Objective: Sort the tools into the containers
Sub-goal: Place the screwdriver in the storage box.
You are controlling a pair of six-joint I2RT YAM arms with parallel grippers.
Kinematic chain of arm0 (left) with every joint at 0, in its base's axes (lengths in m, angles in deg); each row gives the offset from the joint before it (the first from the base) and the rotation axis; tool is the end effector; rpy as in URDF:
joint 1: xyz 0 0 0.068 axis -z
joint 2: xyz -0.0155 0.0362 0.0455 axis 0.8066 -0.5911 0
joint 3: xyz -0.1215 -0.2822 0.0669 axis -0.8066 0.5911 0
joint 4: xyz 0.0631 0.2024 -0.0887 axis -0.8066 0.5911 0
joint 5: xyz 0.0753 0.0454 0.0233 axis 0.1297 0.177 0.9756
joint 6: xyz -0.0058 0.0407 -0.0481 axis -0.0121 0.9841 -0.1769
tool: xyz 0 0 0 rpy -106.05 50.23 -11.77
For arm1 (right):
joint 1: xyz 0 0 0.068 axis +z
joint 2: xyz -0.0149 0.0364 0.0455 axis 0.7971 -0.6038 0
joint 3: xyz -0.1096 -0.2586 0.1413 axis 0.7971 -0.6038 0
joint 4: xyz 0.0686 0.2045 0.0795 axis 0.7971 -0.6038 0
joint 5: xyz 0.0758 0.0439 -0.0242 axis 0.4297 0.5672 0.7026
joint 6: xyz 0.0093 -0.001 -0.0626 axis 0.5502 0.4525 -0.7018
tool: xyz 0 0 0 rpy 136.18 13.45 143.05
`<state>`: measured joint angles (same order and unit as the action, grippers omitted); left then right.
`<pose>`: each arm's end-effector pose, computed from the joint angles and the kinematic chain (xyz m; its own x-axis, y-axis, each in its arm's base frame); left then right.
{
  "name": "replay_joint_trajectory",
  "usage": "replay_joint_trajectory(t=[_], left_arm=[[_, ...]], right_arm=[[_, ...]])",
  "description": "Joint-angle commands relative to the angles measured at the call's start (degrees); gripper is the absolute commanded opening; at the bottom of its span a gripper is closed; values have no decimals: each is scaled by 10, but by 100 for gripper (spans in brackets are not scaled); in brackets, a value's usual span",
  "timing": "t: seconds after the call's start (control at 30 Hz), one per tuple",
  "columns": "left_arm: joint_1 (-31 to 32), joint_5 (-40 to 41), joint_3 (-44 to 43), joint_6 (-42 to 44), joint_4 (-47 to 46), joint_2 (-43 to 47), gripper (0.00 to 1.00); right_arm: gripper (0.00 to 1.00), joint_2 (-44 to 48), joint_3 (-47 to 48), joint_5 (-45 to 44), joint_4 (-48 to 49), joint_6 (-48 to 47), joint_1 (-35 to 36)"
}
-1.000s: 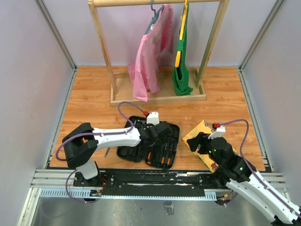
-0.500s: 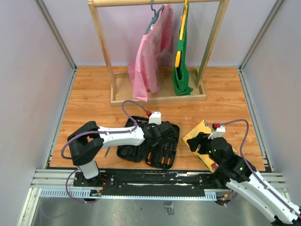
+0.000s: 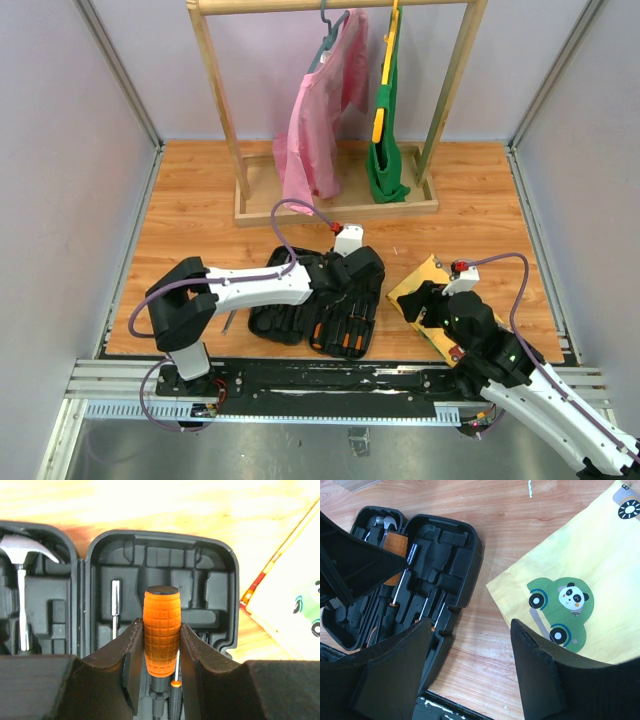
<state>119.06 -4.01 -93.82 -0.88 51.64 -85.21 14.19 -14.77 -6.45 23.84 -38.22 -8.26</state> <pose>0.1648 -0.2965 0.2647 -0.7058 0.0517 -0.7065 0.1845 0.9763 -0.1128 0.0367 0.0174 0.2157 -0.5300 0.3849 -0.7556 -0.1853 0.8169 0.5462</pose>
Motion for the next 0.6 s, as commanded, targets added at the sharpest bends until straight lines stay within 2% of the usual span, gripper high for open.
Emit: replay_joint_trajectory(t=[0.0,0.37,0.57], left_arm=[[4,7,-23,45,-37,-23,24],[-11,1,-30,75,-66,-58,27],[-22,-6,-29,82,-78,-67,32]], right_arm=[[66,1,-10,-3,-2,3,-7],[66,-1,-17,-1,-1,6,-7],[66,-2,-18,1,-2,7,-7]])
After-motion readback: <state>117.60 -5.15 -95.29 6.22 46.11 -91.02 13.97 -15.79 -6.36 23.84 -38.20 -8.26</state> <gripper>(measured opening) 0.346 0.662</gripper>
